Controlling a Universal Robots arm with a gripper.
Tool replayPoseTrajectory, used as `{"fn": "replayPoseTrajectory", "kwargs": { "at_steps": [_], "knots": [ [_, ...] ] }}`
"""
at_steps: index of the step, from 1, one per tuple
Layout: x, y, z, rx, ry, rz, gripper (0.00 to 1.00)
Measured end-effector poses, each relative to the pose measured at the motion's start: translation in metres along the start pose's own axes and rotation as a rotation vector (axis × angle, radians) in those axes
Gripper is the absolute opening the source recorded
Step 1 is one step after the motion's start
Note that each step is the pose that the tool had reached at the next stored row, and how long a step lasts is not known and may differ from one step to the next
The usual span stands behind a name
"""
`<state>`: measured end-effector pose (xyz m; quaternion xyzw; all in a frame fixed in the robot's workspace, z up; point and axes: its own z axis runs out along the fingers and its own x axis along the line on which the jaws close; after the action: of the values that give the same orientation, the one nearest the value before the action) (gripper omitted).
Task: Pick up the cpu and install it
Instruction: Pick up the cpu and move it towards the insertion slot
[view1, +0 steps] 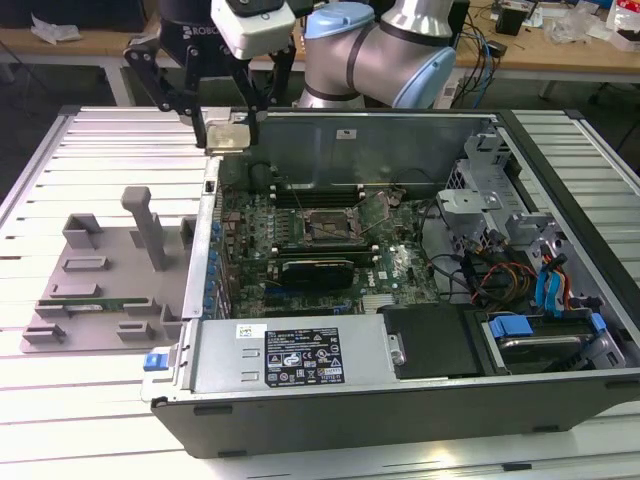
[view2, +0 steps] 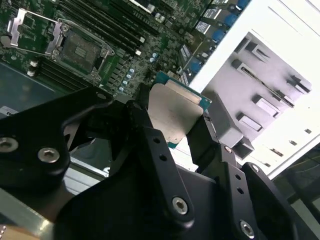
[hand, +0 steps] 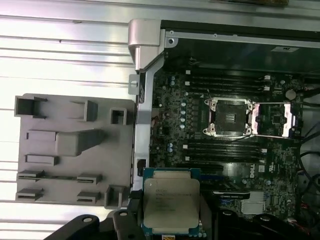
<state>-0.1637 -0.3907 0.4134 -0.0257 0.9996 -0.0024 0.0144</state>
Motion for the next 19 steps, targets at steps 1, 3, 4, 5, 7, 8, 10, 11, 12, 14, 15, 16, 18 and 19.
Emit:
{"fn": "replayPoseTrajectory", "kwargs": {
  "at_steps": [1, 3, 4, 5, 7, 8, 10, 11, 12, 14, 15, 16, 18, 19],
  "knots": [
    [-0.0025, -0.0001, 0.0003, -0.0001, -0.0001, 0.000, 0.55],
    [-0.0074, -0.0004, 0.0011, -0.0001, 0.0001, 0.000, 0.55],
    [-0.0109, -0.0006, 0.0018, -0.0001, 0.0001, 0.000, 0.55],
    [-0.0146, -0.0007, 0.0024, 0.0000, 0.0001, 0.000, 0.55],
    [-0.0182, -0.0009, 0.0031, 0.0000, 0.0002, 0.000, 0.55],
    [-0.0222, -0.0011, 0.0038, 0.0000, 0.0002, 0.000, 0.55],
    [-0.0326, -0.0016, 0.0057, -0.0001, 0.0002, 0.000, 0.55],
    [-0.0392, -0.0019, 0.0069, 0.0000, 0.0002, 0.000, 0.55],
    [-0.0408, -0.0020, 0.0072, -0.0001, 0.0002, 0.000, 0.55],
    [-0.0464, -0.0023, 0.0081, 0.0000, 0.0002, 0.000, 0.55],
    [-0.0491, -0.0024, 0.0086, 0.0000, 0.0003, 0.000, 0.55],
    [-0.0527, -0.0026, 0.0093, -0.0001, 0.0002, 0.000, 0.55],
    [-0.0584, -0.0028, 0.0105, -0.0001, 0.0002, 0.000, 0.55],
    [-0.0604, -0.0027, 0.0108, -0.0001, 0.0003, 0.000, 0.55]
  ]
}}
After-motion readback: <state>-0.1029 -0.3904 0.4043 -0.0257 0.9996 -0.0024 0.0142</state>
